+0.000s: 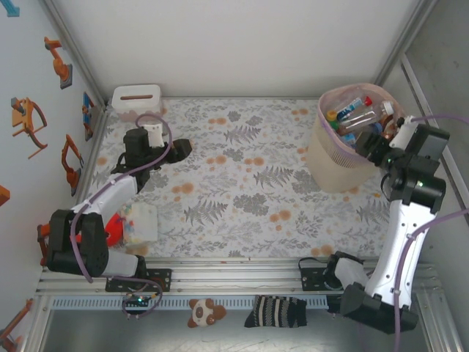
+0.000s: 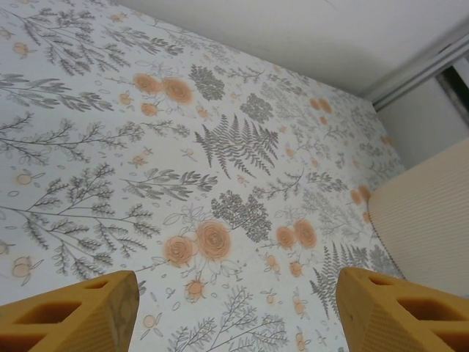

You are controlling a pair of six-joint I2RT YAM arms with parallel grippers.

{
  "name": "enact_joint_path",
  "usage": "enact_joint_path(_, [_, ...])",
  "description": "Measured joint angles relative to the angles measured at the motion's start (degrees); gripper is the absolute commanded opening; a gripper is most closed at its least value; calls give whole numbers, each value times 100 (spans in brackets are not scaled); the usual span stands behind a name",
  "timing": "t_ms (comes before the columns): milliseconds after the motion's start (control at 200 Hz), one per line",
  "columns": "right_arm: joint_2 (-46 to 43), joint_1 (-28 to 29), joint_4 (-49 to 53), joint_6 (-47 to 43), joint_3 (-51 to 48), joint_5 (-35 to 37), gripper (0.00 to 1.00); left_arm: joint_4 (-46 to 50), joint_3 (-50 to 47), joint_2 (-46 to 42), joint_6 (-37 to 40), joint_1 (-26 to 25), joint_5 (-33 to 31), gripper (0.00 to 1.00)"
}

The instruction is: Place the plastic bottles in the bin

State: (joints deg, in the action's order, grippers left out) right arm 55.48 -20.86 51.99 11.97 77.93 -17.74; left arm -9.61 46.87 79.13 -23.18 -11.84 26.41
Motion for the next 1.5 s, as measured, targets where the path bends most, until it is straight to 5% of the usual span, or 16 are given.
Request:
enact_joint_path(486, [-1040,0,-9,-181,-2188,503,88,695,-72,-706,479,63,-632,82])
enact_joint_path(671, [-1266,0,-1357,-428,-3670,507,88,839,-181,-885,562,63,-964,87])
enact_joint_path(781, [-1303,0,-2374,-452,-4631,619,87,911,-247,-1010,645,63,-1270,100])
enact_joint_path(991, [-986,42,-4457,-444,-5963,986,86,1058,-435,-1158,802,68,-2131,97])
enact_joint_path(1282, [310,313,-6784,-474,-6369,807,83,809,-1095,-1257,1346,85,-3705,97])
enact_joint_path(1497, [1478,743,-8332,-699,-6308,562,81,-116,-1425,-846,1978,144,-4144,97])
